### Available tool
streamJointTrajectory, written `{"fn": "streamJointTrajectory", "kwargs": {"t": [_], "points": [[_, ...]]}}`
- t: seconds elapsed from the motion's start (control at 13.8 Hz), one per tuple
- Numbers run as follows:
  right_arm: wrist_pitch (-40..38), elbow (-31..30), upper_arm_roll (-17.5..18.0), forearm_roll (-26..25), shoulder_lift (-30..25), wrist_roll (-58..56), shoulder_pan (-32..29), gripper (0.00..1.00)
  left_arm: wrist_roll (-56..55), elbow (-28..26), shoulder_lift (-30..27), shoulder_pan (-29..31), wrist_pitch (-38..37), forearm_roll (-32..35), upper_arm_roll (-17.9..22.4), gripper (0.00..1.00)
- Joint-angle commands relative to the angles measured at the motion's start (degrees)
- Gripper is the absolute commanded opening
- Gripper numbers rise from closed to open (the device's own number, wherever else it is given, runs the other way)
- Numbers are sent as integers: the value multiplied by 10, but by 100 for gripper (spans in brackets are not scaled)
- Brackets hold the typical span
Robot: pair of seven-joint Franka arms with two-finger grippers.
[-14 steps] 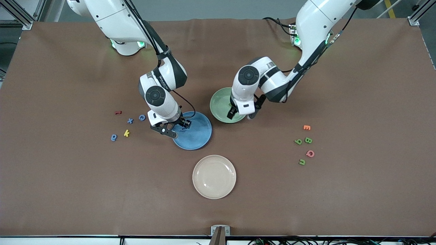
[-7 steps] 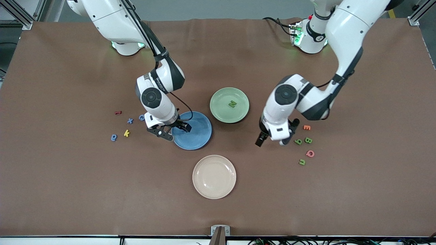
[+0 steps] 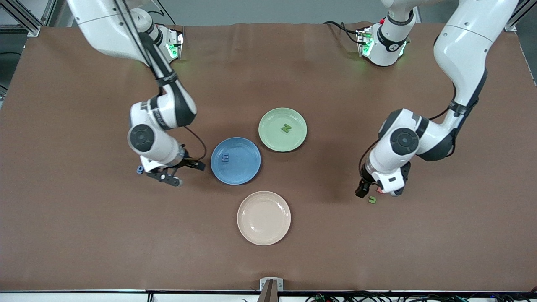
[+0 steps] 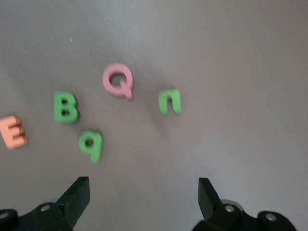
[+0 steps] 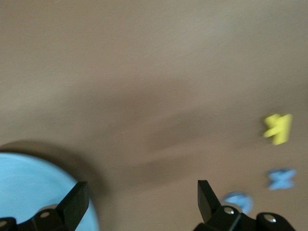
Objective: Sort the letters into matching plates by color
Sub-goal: 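Move the right gripper back to blue letters while the left gripper returns to green letters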
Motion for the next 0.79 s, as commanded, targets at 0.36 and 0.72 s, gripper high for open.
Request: {"fn": "streamJointTrajectory", "kwargs": {"t": [0.36,0.72], "points": [[-5,-32,6,-111,-38,-89,-107,97,-1,72,74,0,0,54,23,90],[130,-84,7,-111,-30,-208,-178,99,-1,101,107,-4,0,53,23,79]]}}
